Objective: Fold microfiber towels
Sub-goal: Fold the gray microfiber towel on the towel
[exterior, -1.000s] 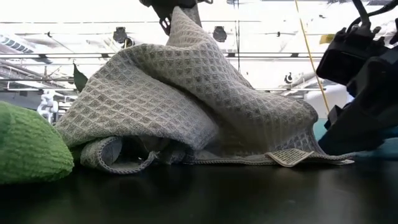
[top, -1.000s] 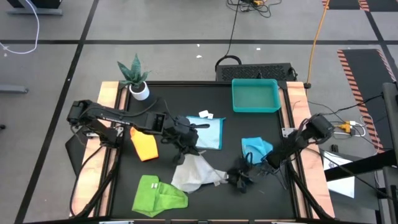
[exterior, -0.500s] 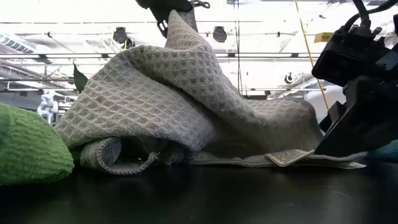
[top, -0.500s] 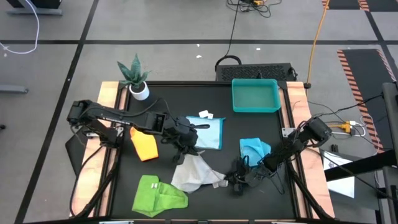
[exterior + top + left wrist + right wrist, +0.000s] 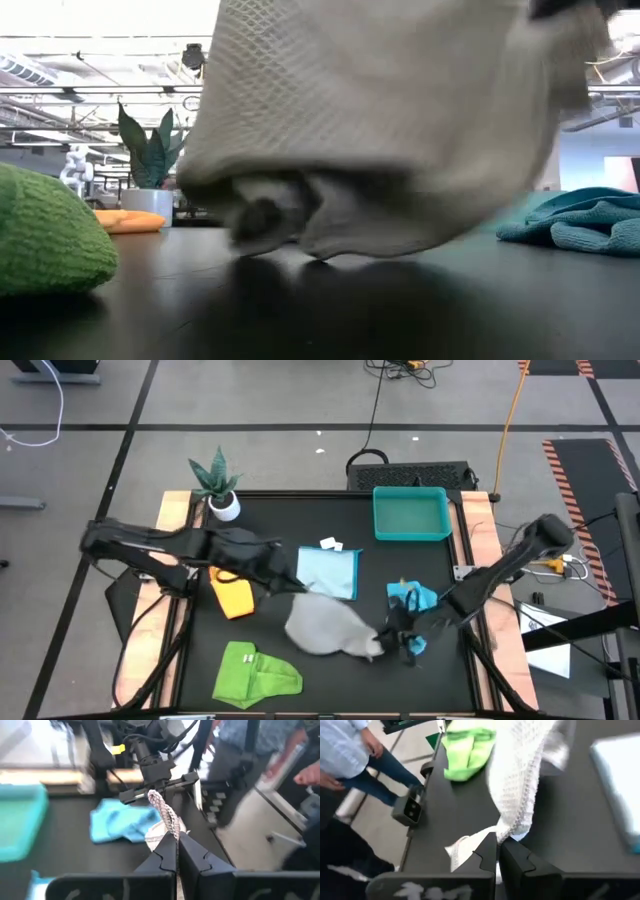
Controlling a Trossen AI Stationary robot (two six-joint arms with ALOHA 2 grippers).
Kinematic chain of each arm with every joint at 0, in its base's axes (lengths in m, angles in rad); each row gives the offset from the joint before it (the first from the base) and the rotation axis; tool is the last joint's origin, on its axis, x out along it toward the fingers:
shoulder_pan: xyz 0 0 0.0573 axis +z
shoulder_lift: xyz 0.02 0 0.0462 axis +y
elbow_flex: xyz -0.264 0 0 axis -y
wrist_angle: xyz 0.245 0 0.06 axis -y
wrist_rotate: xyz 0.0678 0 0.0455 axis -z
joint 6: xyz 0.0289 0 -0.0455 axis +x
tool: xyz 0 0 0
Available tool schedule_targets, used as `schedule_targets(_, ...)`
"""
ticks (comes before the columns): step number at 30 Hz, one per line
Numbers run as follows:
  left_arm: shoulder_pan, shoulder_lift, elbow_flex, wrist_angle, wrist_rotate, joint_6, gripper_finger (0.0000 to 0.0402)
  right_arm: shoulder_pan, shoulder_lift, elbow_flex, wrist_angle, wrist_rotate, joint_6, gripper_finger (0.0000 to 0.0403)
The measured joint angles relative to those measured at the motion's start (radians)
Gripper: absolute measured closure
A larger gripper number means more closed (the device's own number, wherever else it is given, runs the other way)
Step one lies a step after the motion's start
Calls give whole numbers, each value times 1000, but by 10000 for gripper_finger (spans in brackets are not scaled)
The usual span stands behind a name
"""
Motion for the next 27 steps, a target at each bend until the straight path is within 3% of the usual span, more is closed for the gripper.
schedule_targets(4, -21, -62, 0, -6, -115, 15, 400, -83, -81, 206, -394, -69, -116, 402)
schedule_targets(9, -7, -93, 1, -14, -202, 68, 400, -238, -77, 448, -828, -141, -304, 402)
schedule_targets(13, 52, -94, 1, -14, -227, 100, 401, -375, -63, 614, -992, -160, -478, 402)
schedule_targets(18, 136, -109, 1, -10, -205, 130, 401, -500, -37, 760, -1041, -192, -624, 403)
schedule_targets(22, 127, -129, 2, -4, -117, 83, 401, -475, -13, 786, -1072, -321, -552, 403)
schedule_targets(27, -76, -100, -26, -99, -105, -91, 401, -244, 73, 691, -1041, -378, -339, 403)
